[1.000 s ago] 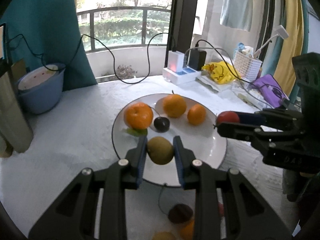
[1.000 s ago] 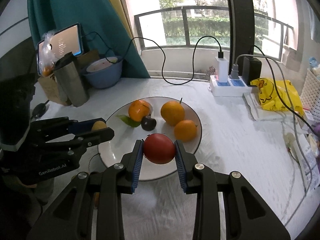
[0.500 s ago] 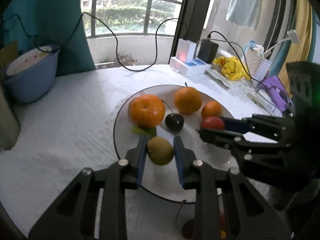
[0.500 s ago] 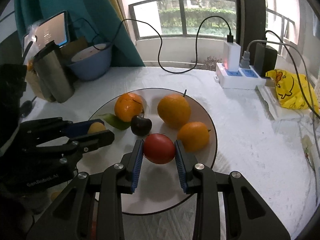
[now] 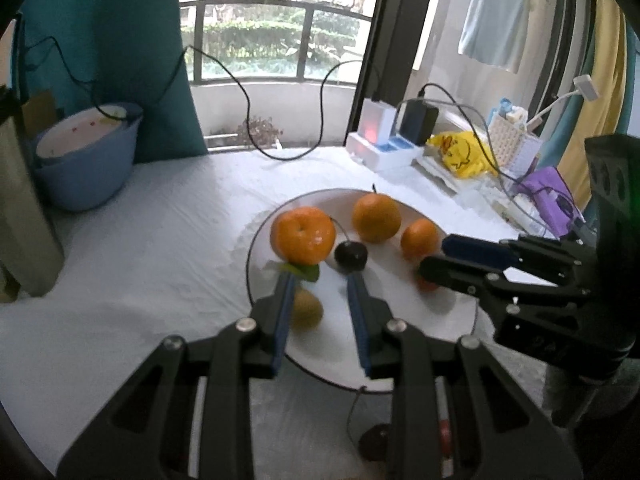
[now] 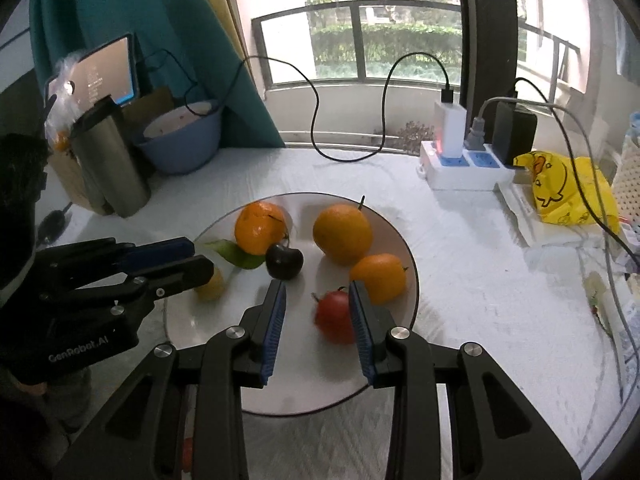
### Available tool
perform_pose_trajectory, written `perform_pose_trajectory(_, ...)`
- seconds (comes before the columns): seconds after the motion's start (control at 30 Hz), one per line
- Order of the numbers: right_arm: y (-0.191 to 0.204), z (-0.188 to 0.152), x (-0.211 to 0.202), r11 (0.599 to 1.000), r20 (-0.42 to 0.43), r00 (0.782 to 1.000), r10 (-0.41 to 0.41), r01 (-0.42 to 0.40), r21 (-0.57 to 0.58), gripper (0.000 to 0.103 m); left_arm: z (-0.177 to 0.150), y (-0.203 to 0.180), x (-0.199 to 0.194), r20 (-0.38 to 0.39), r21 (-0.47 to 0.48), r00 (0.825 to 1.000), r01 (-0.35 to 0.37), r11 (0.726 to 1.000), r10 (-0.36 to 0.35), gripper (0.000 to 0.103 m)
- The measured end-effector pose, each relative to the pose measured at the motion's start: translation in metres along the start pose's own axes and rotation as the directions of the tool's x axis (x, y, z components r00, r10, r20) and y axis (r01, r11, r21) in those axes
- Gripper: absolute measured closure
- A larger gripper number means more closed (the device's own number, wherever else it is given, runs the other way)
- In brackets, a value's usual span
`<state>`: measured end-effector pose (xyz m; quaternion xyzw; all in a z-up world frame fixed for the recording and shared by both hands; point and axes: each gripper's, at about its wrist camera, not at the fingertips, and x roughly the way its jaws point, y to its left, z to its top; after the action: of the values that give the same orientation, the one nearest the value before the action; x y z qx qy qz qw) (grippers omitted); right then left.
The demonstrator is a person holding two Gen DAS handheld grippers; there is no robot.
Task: Organize fruits
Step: 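Carry both fruits over the white bowl and open both grippers inside, then grasp an orange with the left gripper while the right grasps another red tomato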
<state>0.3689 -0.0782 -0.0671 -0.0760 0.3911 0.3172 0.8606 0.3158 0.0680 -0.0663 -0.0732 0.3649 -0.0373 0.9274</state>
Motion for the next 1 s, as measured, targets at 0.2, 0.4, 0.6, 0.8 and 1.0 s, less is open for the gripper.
perform_pose_trajectory(0.2, 0.011, -0.003, -0.026, 1.000, 0.034, 0.999, 0.015, -0.015, -0.013, 0.068, -0.004, -0.007, -0.026, 0.037, 0.017, 0.999, -0.012, 1.000, 0.012, 0.074)
perform_pose_trajectory(0.4, 0.018, -0.011, -0.045, 1.000, 0.048, 0.998, 0.027, -0.026, -0.014, 0.068, -0.015, -0.012, -0.049, 0.053, 0.015, 0.999, -0.015, 1.000, 0.014, 0.074)
perform_pose_trajectory(0.6, 0.026, -0.024, -0.065, 1.000, 0.055, 0.998, 0.025, -0.025, -0.013, 0.068, -0.032, -0.016, -0.069, 0.058, 0.005, 0.998, -0.009, 1.000, 0.009, 0.073)
perform_pose_trajectory(0.8, 0.034, -0.038, -0.081, 1.000, 0.059, 0.998, 0.023, -0.023, -0.010, 0.068, -0.047, -0.018, -0.090, 0.074, -0.003, 0.997, -0.003, 1.000, 0.003, 0.073)
perform_pose_trajectory(1.0, 0.044, -0.051, -0.088, 1.000, 0.054, 0.998, 0.020, -0.020, -0.015, 0.068, -0.066, -0.018, -0.102, 0.066, -0.020, 0.998, 0.000, 1.000, 0.001, 0.073)
